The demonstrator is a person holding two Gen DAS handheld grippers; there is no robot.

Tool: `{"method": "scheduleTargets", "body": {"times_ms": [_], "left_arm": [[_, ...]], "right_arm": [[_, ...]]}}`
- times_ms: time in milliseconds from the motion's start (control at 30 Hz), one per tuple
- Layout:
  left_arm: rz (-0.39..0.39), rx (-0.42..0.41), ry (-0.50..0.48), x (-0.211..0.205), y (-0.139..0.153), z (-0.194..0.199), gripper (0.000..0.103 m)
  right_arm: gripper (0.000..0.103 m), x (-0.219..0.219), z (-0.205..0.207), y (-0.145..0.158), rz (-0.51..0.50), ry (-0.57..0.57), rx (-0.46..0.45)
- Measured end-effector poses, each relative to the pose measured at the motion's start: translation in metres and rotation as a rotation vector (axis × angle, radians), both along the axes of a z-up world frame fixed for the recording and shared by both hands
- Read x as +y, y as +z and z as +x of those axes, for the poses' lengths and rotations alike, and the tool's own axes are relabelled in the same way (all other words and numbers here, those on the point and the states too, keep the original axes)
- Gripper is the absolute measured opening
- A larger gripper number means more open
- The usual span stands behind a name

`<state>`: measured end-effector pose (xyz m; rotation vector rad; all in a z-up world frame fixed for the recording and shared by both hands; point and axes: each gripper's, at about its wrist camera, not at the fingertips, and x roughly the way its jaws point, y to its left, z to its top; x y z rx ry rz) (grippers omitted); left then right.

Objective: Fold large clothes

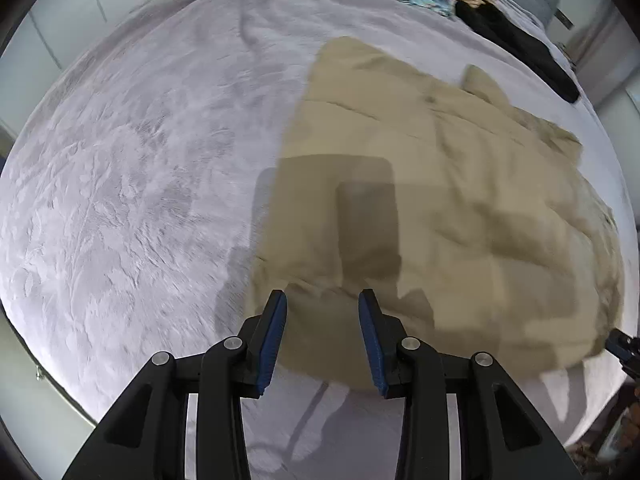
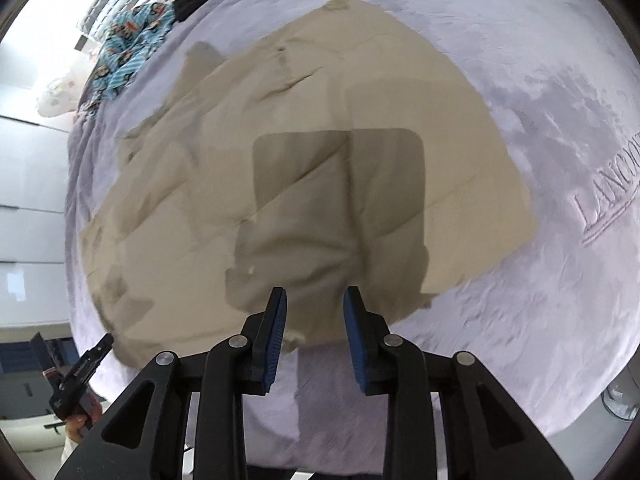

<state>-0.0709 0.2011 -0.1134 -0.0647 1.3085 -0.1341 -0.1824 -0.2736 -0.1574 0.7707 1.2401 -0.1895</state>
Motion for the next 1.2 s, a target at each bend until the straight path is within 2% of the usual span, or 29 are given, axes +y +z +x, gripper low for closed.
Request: {"method": "scheduleTargets", "body": {"times_ms": [67,133,167,200,233,400,500,533,600,800,933,1033,1133,1200], "left_arm": [[0.007,0.006,-0.026,-0.007,0.008,-0.006,0.039],[0.016,0.003,-0.049,-0.015,0.015,-0.012,0.041],[0.016,0.001,-0.058,-0.022,0.019,-0.015,0.046],[0.013,-0.006,-0.062,-0.023,0.023,-0.020,0.058],[0.003,-0.022,-0.059,-0.024,0.030,-0.025,0.065],[-0.007,-0.037,-0.056,-0.042,0.046,-0.038,0.065],[0.002,-0.051,-0.052,-0.047,0.053,-0.047,0.066],[0.004,-0.056,-0.050,-0.049,0.055,-0.051,0.082],[0.012,-0.075,-0.040,-0.049,0.059,-0.057,0.102],[0.062,-0.075,-0.050,-0.051,0.069,-0.078,0.102],[0.067,-0.072,-0.053,-0.046,0.072,-0.079,0.102],[0.075,-0.070,-0.067,-0.043,0.071,-0.073,0.102],[0.079,-0.074,-0.076,-0.037,0.071,-0.063,0.102],[0.076,-0.071,-0.086,-0.030,0.069,-0.053,0.102]], "right_arm": [[0.048,0.008,-0.004,0.003,0.019,0.011,-0.005],[0.049,0.014,-0.009,0.004,0.038,0.023,-0.009],[0.050,0.020,-0.010,0.005,0.049,0.031,-0.009],[0.050,0.020,-0.013,0.006,0.054,0.035,-0.009],[0.052,0.023,-0.014,0.007,0.060,0.042,-0.009],[0.058,0.033,-0.012,0.017,0.065,0.074,-0.025],[0.066,0.031,-0.024,0.026,0.056,0.090,-0.048],[0.067,0.030,-0.028,0.029,0.055,0.094,-0.055],[0.067,0.029,-0.034,0.031,0.054,0.104,-0.063],[0.070,0.033,-0.051,0.024,0.091,0.117,-0.051],[0.070,0.042,-0.053,0.022,0.102,0.128,-0.041],[0.082,0.049,-0.050,0.025,0.086,0.119,-0.053],[0.083,0.058,-0.040,0.028,0.060,0.109,-0.058],[0.087,0.066,-0.033,0.030,0.057,0.109,-0.067]]}}
